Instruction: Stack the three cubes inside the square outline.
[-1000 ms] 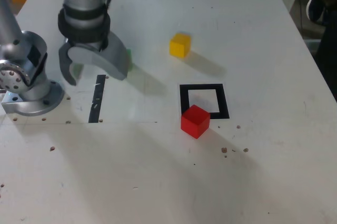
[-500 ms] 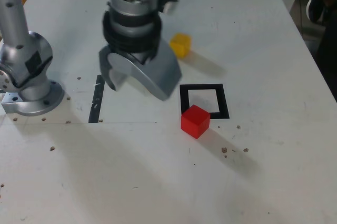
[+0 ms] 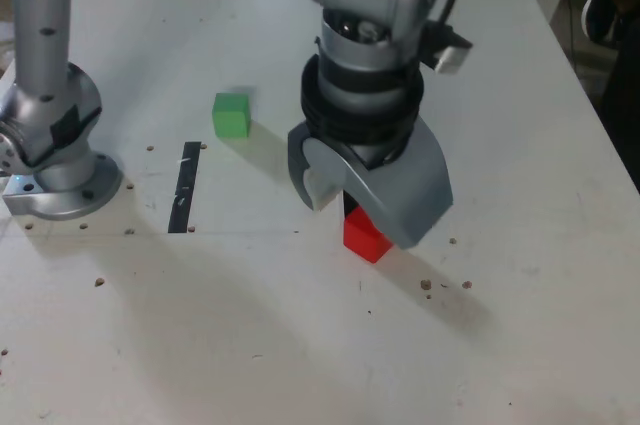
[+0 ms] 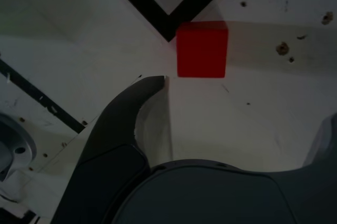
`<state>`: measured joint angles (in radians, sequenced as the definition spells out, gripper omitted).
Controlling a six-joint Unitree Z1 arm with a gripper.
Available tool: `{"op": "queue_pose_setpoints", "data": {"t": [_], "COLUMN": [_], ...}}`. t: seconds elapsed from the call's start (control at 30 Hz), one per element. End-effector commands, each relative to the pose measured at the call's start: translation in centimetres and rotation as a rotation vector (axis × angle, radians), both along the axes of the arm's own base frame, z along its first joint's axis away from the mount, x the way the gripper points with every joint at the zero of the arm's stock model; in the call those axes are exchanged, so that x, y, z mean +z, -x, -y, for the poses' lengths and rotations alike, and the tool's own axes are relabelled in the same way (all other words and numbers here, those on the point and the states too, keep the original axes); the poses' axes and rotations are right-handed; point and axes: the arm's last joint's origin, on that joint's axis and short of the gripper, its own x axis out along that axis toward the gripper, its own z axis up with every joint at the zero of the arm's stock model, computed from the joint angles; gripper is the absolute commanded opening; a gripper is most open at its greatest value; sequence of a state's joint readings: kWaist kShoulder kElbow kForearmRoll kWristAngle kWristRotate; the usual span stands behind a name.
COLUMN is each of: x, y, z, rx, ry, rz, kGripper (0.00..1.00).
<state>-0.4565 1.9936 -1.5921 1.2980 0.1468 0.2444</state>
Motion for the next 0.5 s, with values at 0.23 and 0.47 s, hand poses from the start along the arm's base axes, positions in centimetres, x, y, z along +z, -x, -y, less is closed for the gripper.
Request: {"op": "queue_pose_setpoints", "data": {"t": [0.23, 0.47], "x": [-3.2, -4.6], "y": [-0.2, -1.0], "z": [-0.5, -0.2], "rx": [-0.003, -0.015], "ry": [-0.071, -0.054], "rz": [-0.078, -0.054], "kGripper": [0.9, 0.8]}}
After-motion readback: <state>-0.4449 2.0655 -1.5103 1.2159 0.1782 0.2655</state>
